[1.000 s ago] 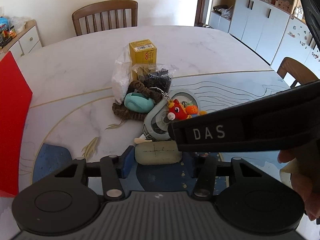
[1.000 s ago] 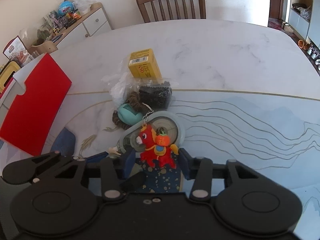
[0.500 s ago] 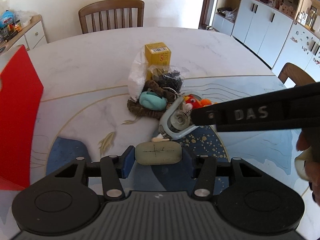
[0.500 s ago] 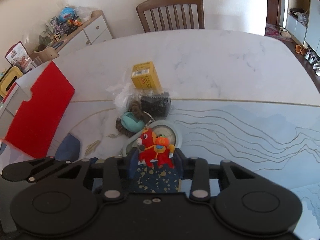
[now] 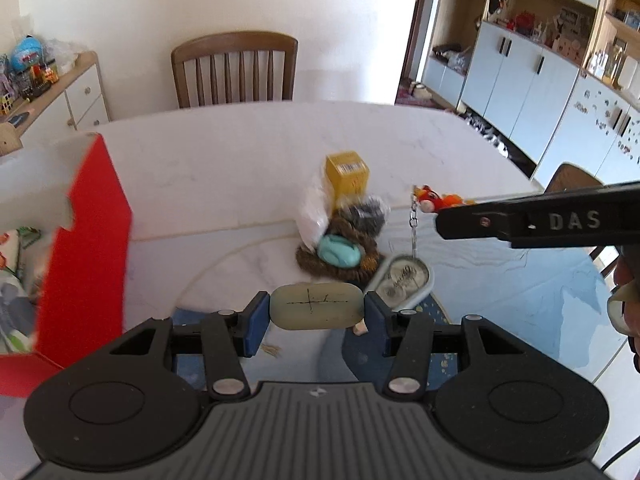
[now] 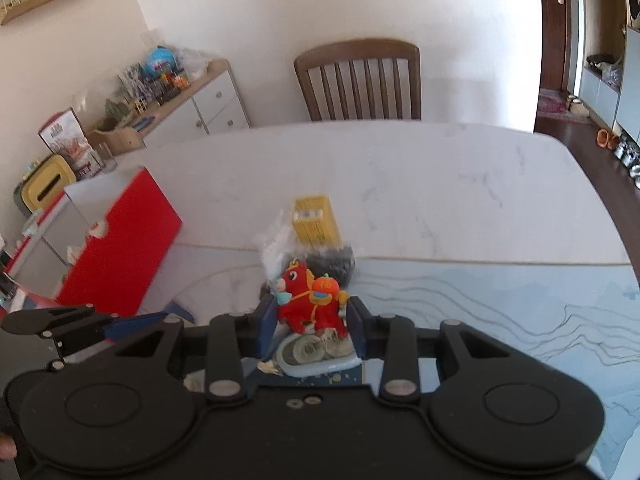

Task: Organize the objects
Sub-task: 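Carry the soap bar and toy horse over the red box and lower them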

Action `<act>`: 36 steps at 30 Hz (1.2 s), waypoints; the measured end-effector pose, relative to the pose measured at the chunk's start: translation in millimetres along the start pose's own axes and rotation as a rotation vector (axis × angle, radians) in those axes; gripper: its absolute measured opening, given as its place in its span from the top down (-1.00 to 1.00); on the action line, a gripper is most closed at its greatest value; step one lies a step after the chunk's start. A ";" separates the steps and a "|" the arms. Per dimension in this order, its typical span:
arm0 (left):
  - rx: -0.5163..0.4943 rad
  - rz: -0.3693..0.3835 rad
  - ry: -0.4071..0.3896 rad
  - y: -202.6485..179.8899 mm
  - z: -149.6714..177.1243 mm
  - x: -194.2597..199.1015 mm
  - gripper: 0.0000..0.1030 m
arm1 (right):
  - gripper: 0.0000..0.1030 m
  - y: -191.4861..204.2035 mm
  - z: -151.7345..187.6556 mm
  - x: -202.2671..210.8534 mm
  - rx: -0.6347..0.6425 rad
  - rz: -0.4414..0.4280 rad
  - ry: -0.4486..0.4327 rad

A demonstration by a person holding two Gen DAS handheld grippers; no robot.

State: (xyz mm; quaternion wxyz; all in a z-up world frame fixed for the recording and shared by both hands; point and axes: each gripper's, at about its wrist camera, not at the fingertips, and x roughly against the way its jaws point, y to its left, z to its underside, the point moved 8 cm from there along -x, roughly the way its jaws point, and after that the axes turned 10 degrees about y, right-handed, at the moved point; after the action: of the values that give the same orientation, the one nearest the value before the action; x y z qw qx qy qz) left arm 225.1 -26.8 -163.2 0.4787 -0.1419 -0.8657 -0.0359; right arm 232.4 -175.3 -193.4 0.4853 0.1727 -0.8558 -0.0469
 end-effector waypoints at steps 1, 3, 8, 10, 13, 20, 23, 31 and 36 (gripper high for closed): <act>-0.001 0.005 -0.007 2.5 -2.1 5.2 0.02 | 0.30 1.7 -1.7 4.9 0.005 -0.005 -0.006; -0.008 0.010 -0.022 7.8 -5.8 17.3 0.02 | 0.30 7.4 -4.1 14.5 0.023 -0.008 -0.017; -0.017 0.017 -0.048 21.7 -9.8 45.1 0.02 | 0.30 28.0 -11.3 36.3 0.075 -0.020 -0.039; -0.020 0.018 -0.057 29.3 -10.8 56.8 0.02 | 0.30 38.8 -13.4 44.1 0.094 -0.028 -0.046; -0.016 0.026 -0.065 43.1 -12.0 71.6 0.02 | 0.30 57.3 -14.9 54.6 0.128 -0.042 -0.061; -0.002 0.005 -0.083 84.7 -11.6 101.5 0.02 | 0.30 107.4 -22.0 65.8 0.196 -0.080 -0.085; 0.010 -0.006 -0.088 105.4 -10.7 112.4 0.02 | 0.30 127.2 -25.1 65.8 0.223 -0.091 -0.089; 0.038 -0.046 -0.099 163.0 -5.5 132.7 0.02 | 0.30 180.2 -32.5 54.6 0.274 -0.119 -0.085; 0.050 -0.078 -0.098 198.8 -1.6 138.7 0.02 | 0.30 213.6 -37.0 40.6 0.303 -0.129 -0.076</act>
State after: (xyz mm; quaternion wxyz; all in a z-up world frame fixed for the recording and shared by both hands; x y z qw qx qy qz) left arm 212.5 192.5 -60.6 0.4374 -0.0979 -0.8936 -0.0259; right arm 191.3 14.0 -88.0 0.4171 0.2967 -0.8579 0.0448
